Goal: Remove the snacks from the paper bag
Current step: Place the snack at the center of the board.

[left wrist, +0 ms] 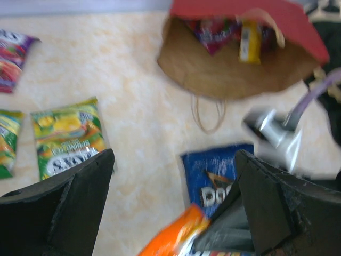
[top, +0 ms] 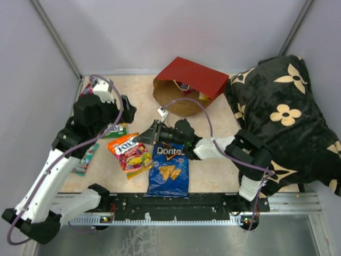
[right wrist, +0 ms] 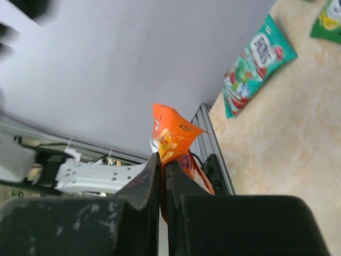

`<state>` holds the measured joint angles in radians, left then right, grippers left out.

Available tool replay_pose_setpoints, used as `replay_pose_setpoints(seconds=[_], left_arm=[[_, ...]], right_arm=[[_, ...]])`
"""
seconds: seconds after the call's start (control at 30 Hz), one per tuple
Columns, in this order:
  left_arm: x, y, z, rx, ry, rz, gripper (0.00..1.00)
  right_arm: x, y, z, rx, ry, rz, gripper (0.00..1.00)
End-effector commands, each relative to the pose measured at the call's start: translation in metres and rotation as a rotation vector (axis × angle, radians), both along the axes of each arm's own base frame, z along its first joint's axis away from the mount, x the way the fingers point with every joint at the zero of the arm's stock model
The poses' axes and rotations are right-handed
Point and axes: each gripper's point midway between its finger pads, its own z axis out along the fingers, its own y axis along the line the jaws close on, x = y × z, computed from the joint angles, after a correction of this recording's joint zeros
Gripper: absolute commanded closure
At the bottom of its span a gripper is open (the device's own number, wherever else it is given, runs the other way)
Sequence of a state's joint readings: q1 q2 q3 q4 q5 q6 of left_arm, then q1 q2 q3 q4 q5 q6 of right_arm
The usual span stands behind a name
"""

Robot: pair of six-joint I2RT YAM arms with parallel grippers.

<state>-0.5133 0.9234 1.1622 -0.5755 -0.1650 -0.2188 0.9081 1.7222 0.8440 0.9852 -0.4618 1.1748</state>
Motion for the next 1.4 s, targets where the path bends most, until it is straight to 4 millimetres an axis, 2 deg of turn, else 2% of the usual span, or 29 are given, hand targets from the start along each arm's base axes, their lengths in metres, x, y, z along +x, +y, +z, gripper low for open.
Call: replay_pose_setpoints(seconds=[0.0,0.1,0.23,0.47,0.67,0.7,0.97,1.13,1.23,1.27,1.3,1.33,1.37], left_arm=[[0.037,0.015,0.042,-0.041,-0.039,0.123,0.0],[0.053,0.004,0.045,-0.07,-0.027,0.086,0.0],[0.058,-0.005,0.047,-0.122,-0.04,0.038,0.0],[0.052,-0.008,0.046,-0.136,-0.049,-0.004,0.0],[0.049,-0.009,0.039,-0.133,-0.039,-0.019,0.0],[0.049,-0.008,0.037,-0.131,-0.036,-0.02,0.0],[0.046,-0.009,0.027,-0.135,-0.02,-0.035,0.0],[0.047,-0.006,0.02,-0.126,-0.012,-0.028,0.0],[0.047,-0.005,0.02,-0.13,-0.011,-0.028,0.0],[0.048,-0.005,0.02,-0.13,-0.011,-0.028,0.0],[0.048,-0.005,0.02,-0.131,-0.011,-0.027,0.0],[0.048,-0.005,0.02,-0.131,-0.011,-0.029,0.0],[0.049,-0.005,0.02,-0.131,-0.011,-0.031,0.0]], right_arm=[[0.008,0.029,-0.021,-0.022,0.103,-0.089,1.0],[0.015,0.048,-0.053,-0.074,0.22,-0.165,1.0],[0.029,0.067,-0.084,-0.155,0.31,-0.281,1.0],[0.062,0.078,-0.099,-0.214,0.373,-0.513,1.0],[0.078,0.089,-0.121,-0.225,0.494,-0.614,1.0],[0.078,0.093,-0.13,-0.232,0.516,-0.616,1.0],[0.07,0.108,-0.158,-0.311,0.57,-0.661,1.0],[0.059,0.115,-0.172,-0.36,0.562,-0.638,1.0],[0.056,0.115,-0.173,-0.368,0.544,-0.622,1.0],[0.056,0.116,-0.171,-0.371,0.528,-0.611,0.92],[0.054,0.119,-0.165,-0.371,0.495,-0.588,0.76],[0.053,0.123,-0.157,-0.368,0.445,-0.557,0.57],[0.054,0.125,-0.149,-0.374,0.4,-0.536,0.33]])
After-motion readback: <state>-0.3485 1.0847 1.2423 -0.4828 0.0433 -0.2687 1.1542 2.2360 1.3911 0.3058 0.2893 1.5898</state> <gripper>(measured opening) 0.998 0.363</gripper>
